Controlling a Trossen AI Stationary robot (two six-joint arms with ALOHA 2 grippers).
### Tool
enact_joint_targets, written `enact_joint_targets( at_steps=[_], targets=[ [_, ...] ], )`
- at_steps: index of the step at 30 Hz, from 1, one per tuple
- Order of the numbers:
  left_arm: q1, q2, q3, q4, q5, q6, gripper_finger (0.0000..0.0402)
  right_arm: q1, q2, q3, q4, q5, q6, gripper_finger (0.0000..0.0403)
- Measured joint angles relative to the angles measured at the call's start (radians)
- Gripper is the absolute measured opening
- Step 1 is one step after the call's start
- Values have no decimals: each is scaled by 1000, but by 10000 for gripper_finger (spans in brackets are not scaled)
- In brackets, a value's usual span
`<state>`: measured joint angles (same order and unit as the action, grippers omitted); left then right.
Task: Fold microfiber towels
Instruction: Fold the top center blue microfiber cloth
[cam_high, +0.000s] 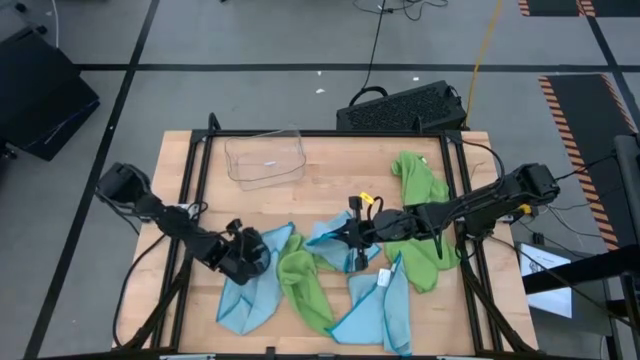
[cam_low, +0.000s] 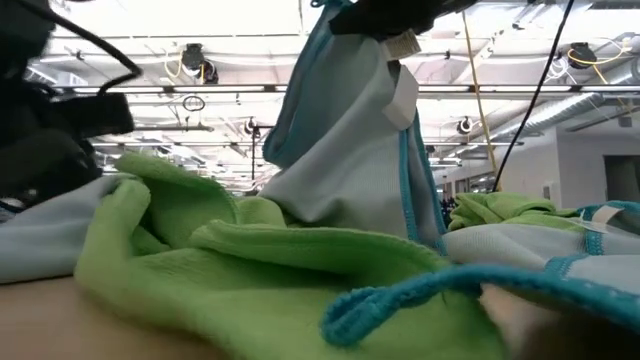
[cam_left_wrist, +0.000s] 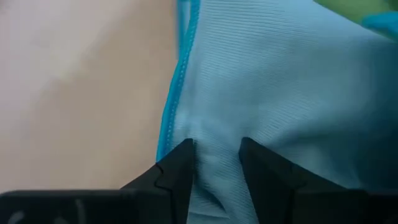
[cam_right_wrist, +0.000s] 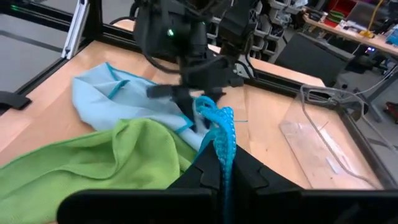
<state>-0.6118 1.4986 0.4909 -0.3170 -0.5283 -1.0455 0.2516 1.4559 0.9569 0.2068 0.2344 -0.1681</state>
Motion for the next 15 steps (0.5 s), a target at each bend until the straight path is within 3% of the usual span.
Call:
enact_joint_targets(
  at_steps=[5, 11, 15],
  targets=[
    [-62, -78, 54, -43, 92, 53, 140, 11, 1, 0, -12, 0, 15, 2],
    [-82, -178, 149, -50, -116, 264, 141, 48, 1, 0, -17, 3, 39, 2],
    [-79, -193, 161, 47, -259, 421, 141, 73, 1, 0, -13, 8, 45, 2]
  ],
)
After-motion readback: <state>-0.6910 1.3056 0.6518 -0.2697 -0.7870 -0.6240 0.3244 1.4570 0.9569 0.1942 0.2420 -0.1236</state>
